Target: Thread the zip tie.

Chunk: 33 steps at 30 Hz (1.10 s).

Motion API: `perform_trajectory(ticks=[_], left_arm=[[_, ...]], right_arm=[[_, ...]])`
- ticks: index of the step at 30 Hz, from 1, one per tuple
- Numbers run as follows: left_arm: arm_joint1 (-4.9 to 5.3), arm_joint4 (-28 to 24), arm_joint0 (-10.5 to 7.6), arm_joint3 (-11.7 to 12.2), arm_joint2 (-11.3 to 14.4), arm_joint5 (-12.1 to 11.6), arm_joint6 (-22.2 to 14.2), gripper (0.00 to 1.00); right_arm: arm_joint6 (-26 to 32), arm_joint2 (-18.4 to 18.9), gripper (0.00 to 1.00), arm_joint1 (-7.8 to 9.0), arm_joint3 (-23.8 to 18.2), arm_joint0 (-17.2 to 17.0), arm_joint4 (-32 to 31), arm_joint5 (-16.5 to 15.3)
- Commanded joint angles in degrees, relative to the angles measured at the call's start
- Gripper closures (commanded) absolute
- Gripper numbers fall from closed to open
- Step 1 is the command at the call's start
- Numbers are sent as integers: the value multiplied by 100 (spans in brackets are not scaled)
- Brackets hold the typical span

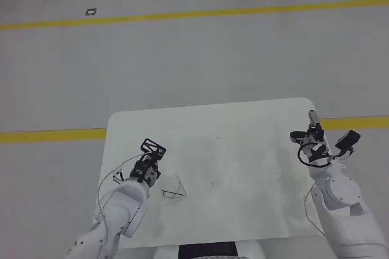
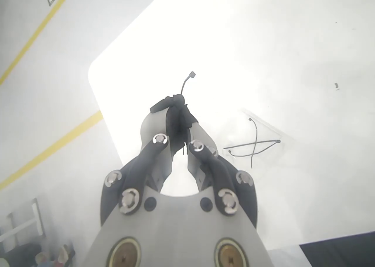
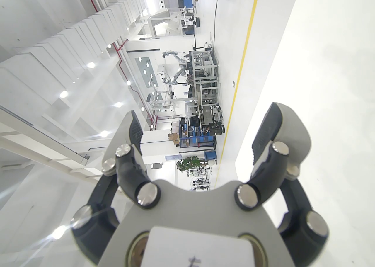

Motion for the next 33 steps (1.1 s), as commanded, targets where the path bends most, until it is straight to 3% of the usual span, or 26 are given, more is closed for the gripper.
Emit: perform_trajectory(ticks=[1, 4, 6, 12, 19, 23, 24, 33], left_arm=[[0, 1, 0, 0, 1, 0, -1, 100], [-1, -1, -4, 10, 3, -14, 34, 100], [5, 2, -35, 110, -3, -203, 277, 100], [73, -13, -27, 394, -244, -1109, 1347, 100], [225, 2, 146, 885, -712, -2342, 2991, 100], [431, 2, 172, 1251, -569, -2342, 4010, 100], [480, 2, 136, 1298, -584, -2342, 4033, 100], [495, 2, 79, 1326, -597, -2291, 3962, 100]], right_arm=[[0, 0, 0, 0, 0, 0, 0, 0], [0, 0, 0, 0, 0, 0, 0, 0], [0, 0, 0, 0, 0, 0, 0, 0], [0, 0, 0, 0, 0, 0, 0, 0], [0, 0, 0, 0, 0, 0, 0, 0], [0, 0, 0, 0, 0, 0, 0, 0], [0, 0, 0, 0, 0, 0, 0, 0], [0, 0, 0, 0, 0, 0, 0, 0]])
